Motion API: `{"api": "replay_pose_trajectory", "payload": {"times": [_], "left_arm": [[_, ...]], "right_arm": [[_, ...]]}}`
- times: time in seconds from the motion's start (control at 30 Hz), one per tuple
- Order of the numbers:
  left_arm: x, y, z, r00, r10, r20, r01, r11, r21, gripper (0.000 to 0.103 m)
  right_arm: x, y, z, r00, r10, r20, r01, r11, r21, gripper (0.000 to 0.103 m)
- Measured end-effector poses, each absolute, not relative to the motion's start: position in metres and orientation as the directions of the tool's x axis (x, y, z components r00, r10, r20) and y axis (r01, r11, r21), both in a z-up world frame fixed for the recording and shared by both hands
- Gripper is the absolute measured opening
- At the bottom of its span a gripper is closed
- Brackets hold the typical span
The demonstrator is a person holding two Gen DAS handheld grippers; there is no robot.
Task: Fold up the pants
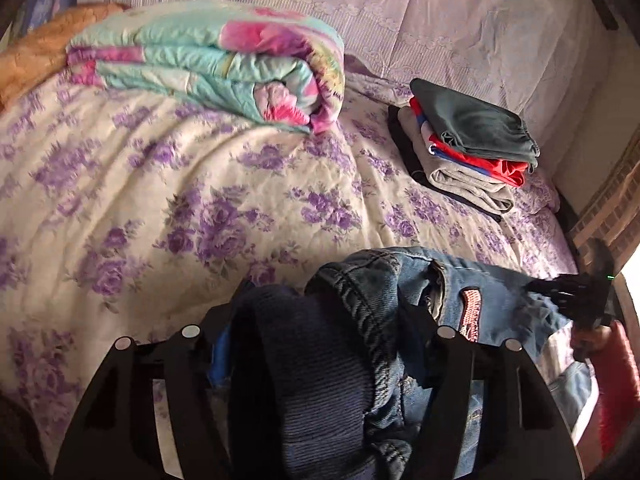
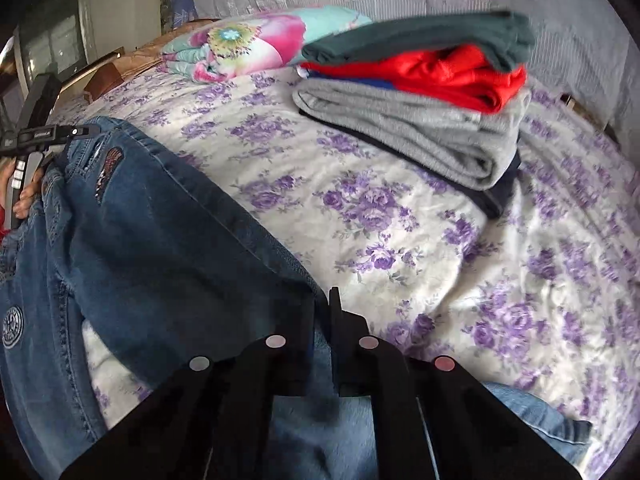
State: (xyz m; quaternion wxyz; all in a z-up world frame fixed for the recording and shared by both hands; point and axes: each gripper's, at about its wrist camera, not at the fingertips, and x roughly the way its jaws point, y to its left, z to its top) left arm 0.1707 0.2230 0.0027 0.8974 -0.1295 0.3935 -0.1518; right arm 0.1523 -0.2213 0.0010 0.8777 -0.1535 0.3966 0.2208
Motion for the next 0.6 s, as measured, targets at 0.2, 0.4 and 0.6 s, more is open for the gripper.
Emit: {"api": "replay_pose_trajectory", "payload": {"times": [0.2,0.4,0.6], "left_arm": [[0.124,0.220,0.040,0.708,-0.364,-0.605,0.202,0.925,-0.321,0.055],[0.044,0.225,0.057,0.730,-0.398,-0.555,0.248,0.912,-0.327,0.058],[-0.022,0.244,0.009,0.632,-0.508,-0.586,0.169,0.828,-0.535,0.081]], "right_arm": [[0.049,-0.223,0.059,0.714,0.283,-0.640,-0.480,0.863,-0.154,0.006],[-0.069,-0.215,0.052,0.760,0.297,-0.577,-0.459,0.875,-0.153,0.006],[-0.132,-0.214,-0.010,0.737,0.293,-0.609,-0.422,0.904,-0.075,0.006]]}}
